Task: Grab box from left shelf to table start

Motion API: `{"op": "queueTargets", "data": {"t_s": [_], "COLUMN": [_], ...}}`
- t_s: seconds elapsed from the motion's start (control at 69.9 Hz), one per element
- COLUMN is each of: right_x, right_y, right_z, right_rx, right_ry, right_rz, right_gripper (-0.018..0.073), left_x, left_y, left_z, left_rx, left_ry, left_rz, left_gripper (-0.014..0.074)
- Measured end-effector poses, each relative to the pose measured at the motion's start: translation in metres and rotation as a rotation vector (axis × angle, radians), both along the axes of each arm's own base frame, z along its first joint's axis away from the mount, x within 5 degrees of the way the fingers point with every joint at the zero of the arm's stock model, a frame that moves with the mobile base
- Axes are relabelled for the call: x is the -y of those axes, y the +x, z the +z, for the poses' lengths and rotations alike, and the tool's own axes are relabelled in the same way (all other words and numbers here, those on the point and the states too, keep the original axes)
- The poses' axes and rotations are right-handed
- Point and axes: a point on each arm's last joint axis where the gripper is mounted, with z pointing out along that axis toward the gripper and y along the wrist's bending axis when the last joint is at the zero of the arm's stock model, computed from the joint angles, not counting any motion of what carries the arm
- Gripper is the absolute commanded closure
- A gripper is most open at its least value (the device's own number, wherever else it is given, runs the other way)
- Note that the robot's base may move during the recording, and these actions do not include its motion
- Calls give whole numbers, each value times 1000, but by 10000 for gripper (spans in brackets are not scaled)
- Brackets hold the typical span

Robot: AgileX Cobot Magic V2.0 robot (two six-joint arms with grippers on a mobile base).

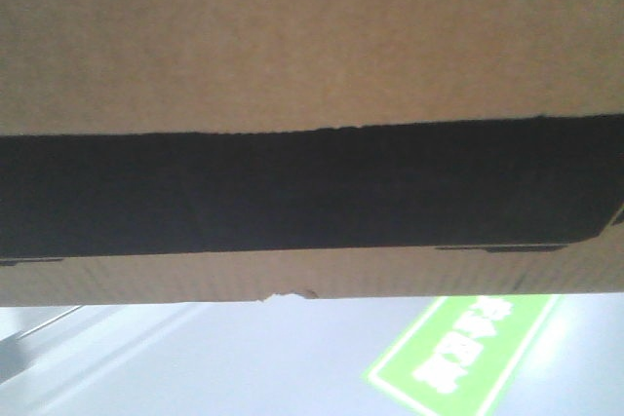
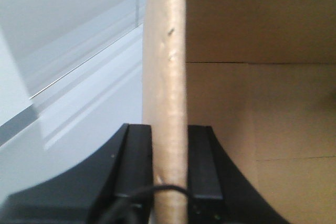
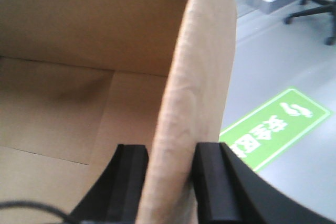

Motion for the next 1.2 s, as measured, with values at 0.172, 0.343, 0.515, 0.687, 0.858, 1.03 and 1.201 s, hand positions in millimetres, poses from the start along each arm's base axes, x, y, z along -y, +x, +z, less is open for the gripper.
{"op": "queueTargets", "data": {"t_s": [0.172,0.343,0.515,0.687,0.858,1.03,1.201], "right_x": [0,0,0,0,0,0,0], "right_y": [0,0,0,0,0,0,0], "right_z": [0,0,0,0,0,0,0], "right_rx": [0,0,0,0,0,0,0], "right_ry": [0,0,0,0,0,0,0], "right_rz": [0,0,0,0,0,0,0], "right_gripper": [503,503,503,503,503,503,503], "left_x": [0,0,0,0,0,0,0], "left_y": [0,0,0,0,0,0,0], "left_z": [0,0,0,0,0,0,0], "left_rx": [0,0,0,0,0,0,0], "left_ry": [0,0,0,0,0,0,0], "left_rz": [0,0,0,0,0,0,0], "left_gripper": [699,699,699,699,699,699,699]}}
